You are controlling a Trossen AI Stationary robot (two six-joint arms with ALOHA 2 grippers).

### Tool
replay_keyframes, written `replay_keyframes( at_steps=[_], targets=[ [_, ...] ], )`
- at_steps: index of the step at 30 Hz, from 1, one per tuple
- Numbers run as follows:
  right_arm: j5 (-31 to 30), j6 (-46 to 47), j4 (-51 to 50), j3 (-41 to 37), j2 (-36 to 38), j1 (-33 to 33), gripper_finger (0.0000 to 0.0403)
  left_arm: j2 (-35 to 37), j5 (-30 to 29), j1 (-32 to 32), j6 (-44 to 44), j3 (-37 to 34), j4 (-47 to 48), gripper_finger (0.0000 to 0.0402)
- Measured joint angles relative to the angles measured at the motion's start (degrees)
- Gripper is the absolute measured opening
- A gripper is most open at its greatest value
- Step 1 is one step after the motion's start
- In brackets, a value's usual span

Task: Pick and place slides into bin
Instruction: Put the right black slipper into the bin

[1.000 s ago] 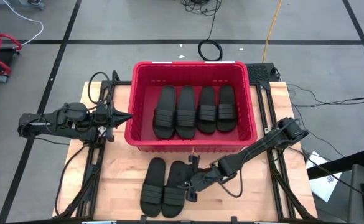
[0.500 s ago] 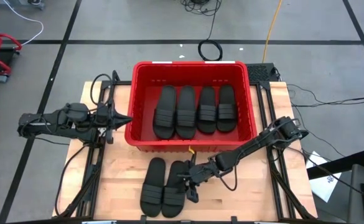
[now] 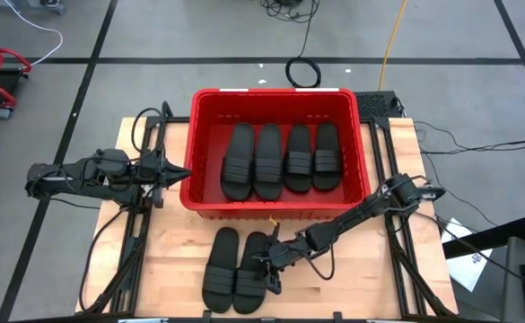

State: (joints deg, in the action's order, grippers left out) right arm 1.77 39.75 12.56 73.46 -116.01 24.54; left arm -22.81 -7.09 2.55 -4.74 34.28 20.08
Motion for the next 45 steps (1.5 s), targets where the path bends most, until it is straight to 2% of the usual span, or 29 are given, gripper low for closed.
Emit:
replay_keyframes(
  at_steps=[11, 18, 22, 24, 28, 30, 33, 38, 45],
  targets=[
    [7.49, 3.74, 1.14, -0.08, -3.17, -0.2, 0.0241, 0.0, -0.38, -0.02, 0.19, -0.02, 0.89, 0.0019],
    [8.79, 6.22, 8.58, 0.1, -7.27, -0.13, 0.0228, 0.0, -0.39, -0.02, 0.16, -0.02, 1.22, 0.0019],
    [8.8, 4.55, 12.15, 0.03, -7.86, -0.09, 0.0187, 0.0, -0.42, -0.02, 0.2, -0.02, 1.24, 0.0019],
    [9.13, 4.54, 13.22, -0.01, -7.9, -0.09, 0.0145, 0.0, -0.42, -0.02, 0.73, -0.02, 1.34, 0.0019],
    [11.72, 5.97, 16.9, -0.11, -7.94, -0.09, 0.0035, 0.0, -0.42, -0.02, 1.26, -0.02, 1.31, 0.0019],
    [11.51, 6.76, 16.7, -0.14, -7.0, -0.09, 0.0015, 0.0, -0.4, -0.01, 1.47, -0.02, 1.33, 0.0019],
    [8.36, 7.38, 13.39, -0.17, -3.38, -0.09, 0.0014, 0.0, -0.4, 0.0, 1.59, -0.02, 1.57, 0.0019],
    [3.32, 2.24, 5.12, -0.04, 7.27, -0.39, 0.0006, 0.0, 2.3, 0.0, 1.62, -0.02, 1.72, 0.0019],
    [-0.23, -5.01, -26.04, 7.07, 25.52, -2.31, 0.0005, 0.0, 3.06, 0.0, 2.75, -0.04, 2.62, 0.0019]
  ],
)
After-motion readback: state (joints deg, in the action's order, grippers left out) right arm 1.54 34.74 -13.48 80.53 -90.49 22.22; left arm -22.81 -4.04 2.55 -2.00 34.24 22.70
